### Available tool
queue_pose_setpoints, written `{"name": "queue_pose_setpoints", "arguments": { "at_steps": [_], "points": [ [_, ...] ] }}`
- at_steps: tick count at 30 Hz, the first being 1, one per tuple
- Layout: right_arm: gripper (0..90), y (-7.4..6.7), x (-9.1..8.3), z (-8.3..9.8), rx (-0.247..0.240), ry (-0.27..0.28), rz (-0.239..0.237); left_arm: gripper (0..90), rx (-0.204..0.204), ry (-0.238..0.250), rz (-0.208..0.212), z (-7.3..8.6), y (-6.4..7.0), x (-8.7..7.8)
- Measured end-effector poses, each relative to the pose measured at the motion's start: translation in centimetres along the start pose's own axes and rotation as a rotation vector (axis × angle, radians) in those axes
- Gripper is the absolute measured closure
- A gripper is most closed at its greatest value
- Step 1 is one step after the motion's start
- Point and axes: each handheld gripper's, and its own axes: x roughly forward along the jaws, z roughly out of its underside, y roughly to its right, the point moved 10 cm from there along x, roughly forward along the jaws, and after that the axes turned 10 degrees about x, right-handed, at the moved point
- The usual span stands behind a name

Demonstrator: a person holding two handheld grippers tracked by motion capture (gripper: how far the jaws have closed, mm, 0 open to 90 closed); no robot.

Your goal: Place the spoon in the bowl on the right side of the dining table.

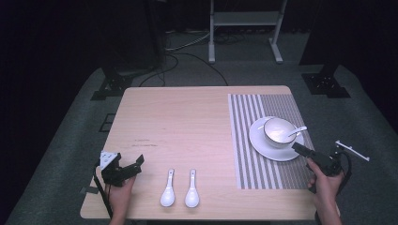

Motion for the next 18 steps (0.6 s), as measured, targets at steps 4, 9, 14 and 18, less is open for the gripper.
{"name": "queue_pose_setpoints", "arguments": {
  "at_steps": [4,9,14,18],
  "points": [
    [46.2,0.0,-0.1,0.7,-0.006,-0.015,-0.002,1.2,0.001,0.001,0.0,0.0,0.0,0.0],
    [44.8,0.0,-0.2,1.4,-0.012,-0.03,-0.009,1.2,0.0,0.001,0.0,0.0,0.0,0.0],
    [44.0,0.2,-0.3,2.3,-0.012,-0.046,-0.013,1.2,0.0,0.002,-0.001,0.0,0.0,0.0],
    [43.0,0.2,-0.4,3.1,-0.018,-0.055,-0.018,1.2,0.0,0.002,-0.001,0.0,0.0,0.0]
  ]
}}
